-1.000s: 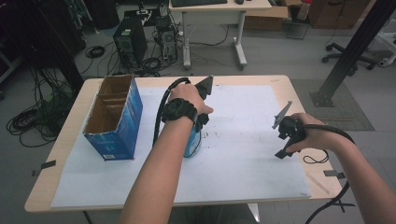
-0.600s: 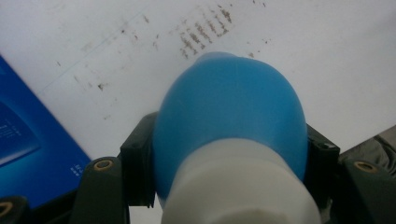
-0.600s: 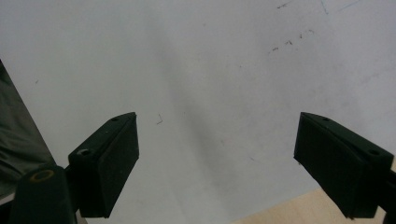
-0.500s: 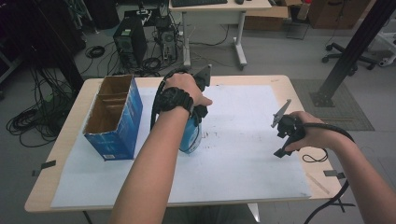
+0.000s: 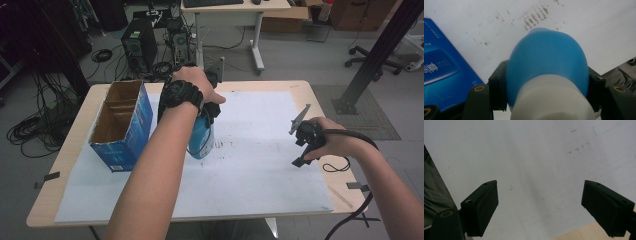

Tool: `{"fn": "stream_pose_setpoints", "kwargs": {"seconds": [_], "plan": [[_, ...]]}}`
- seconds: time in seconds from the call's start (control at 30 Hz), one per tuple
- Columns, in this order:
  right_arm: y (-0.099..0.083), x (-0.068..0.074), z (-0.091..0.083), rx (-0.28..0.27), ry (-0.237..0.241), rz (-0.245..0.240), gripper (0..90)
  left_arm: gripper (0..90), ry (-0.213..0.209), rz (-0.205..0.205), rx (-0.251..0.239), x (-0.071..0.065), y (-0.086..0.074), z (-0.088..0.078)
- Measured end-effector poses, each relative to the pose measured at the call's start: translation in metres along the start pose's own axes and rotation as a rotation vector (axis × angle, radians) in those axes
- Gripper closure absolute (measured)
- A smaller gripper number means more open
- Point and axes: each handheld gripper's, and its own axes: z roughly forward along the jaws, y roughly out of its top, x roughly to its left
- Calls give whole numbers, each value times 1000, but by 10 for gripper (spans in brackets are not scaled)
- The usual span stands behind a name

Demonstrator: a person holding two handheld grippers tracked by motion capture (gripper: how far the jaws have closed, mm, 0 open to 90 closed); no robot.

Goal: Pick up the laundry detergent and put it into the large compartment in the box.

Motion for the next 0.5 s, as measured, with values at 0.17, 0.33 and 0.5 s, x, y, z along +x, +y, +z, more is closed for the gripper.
{"fn": "stream_pose_setpoints", "kwargs": {"seconds": [0.17, 0.33, 0.5], "plan": [[1, -1, -3, -2, -4, 0, 140, 376, 1, -4, -4, 2, 0, -7], [2, -1, -7, -6, -6, -1, 140, 376, 5, 4, -9, 2, 0, -15], [3, -1, -9, -10, -8, -1, 140, 376, 12, 13, -15, 0, 0, -24]]}}
